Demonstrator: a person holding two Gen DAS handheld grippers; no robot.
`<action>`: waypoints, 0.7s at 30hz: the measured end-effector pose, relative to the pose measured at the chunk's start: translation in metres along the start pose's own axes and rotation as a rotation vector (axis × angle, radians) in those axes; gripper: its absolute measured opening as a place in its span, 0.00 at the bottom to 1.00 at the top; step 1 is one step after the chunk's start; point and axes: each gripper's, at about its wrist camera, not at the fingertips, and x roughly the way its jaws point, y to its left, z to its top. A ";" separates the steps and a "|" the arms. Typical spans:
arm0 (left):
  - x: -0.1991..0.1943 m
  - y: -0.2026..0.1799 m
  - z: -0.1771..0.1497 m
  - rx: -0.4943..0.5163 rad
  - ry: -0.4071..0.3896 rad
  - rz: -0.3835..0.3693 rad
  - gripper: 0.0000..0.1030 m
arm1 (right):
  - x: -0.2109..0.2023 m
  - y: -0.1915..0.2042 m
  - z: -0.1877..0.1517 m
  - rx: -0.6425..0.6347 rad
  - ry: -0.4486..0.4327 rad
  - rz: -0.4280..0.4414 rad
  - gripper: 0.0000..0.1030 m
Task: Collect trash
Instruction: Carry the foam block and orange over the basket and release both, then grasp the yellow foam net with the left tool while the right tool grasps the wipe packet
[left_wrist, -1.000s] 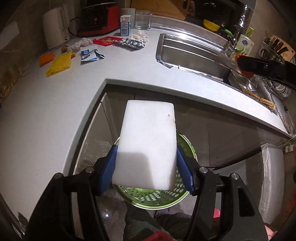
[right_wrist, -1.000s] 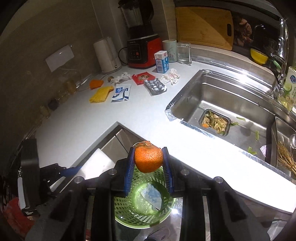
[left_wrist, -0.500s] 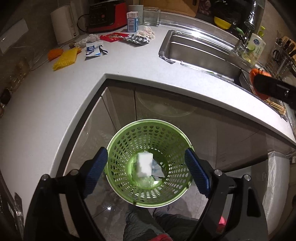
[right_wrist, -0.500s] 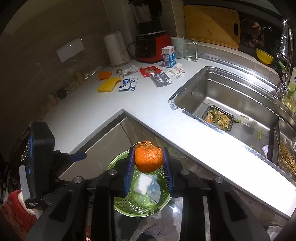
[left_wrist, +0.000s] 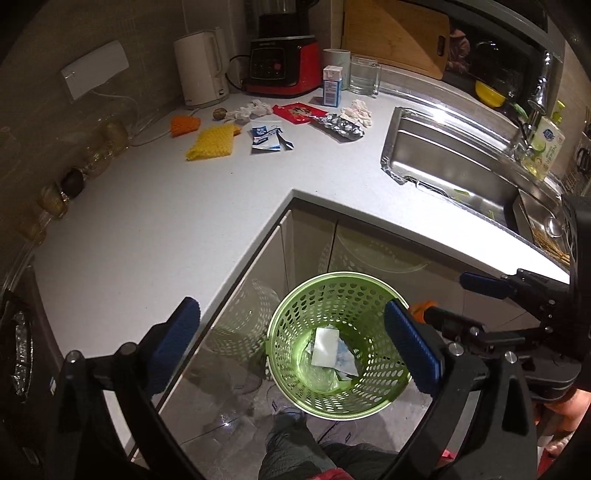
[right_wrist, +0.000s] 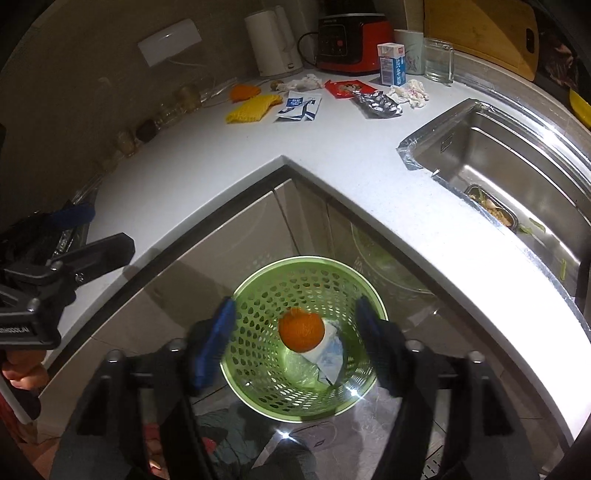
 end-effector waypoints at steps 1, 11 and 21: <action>0.000 0.002 0.001 -0.007 0.000 0.006 0.92 | 0.000 0.001 0.001 -0.003 -0.006 -0.003 0.80; 0.003 0.035 0.021 -0.080 -0.014 0.038 0.92 | -0.021 -0.005 0.038 0.017 -0.077 -0.022 0.91; 0.054 0.082 0.096 -0.060 -0.062 0.044 0.92 | -0.006 -0.011 0.117 0.005 -0.148 -0.101 0.96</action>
